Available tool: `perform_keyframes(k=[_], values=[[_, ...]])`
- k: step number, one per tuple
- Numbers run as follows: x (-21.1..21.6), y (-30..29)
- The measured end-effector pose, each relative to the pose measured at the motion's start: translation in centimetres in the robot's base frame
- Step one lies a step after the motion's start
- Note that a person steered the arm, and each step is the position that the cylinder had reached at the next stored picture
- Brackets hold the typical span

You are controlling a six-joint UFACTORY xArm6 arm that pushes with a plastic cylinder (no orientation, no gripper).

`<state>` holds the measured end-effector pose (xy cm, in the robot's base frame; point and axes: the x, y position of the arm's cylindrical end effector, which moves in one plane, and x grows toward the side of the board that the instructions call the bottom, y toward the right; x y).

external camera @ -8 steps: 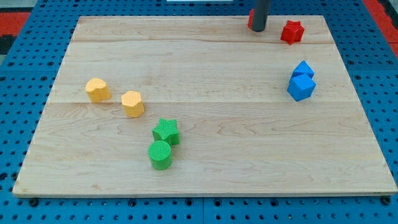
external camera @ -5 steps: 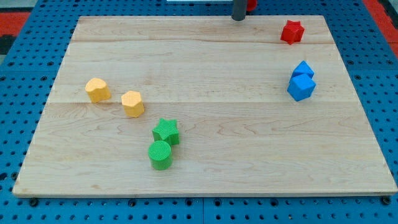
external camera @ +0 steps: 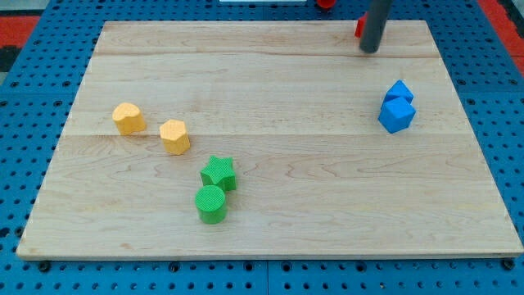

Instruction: Touch the left side of yellow heart

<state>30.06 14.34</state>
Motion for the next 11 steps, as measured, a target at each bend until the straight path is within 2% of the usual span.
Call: perform_keyframes(k=[1,2,3,4,5,6,7,8,9,10,11], values=[[9.8,-7.1],[17.5,-15.9],[16.3,-24.4],[12.4,-31.1],[11.0,-32.6],[15.4,-31.1],[16.2,-43.7],[14.7,-44.8],[9.3,-44.7],[7.5,-40.2],[7.5,-42.7]])
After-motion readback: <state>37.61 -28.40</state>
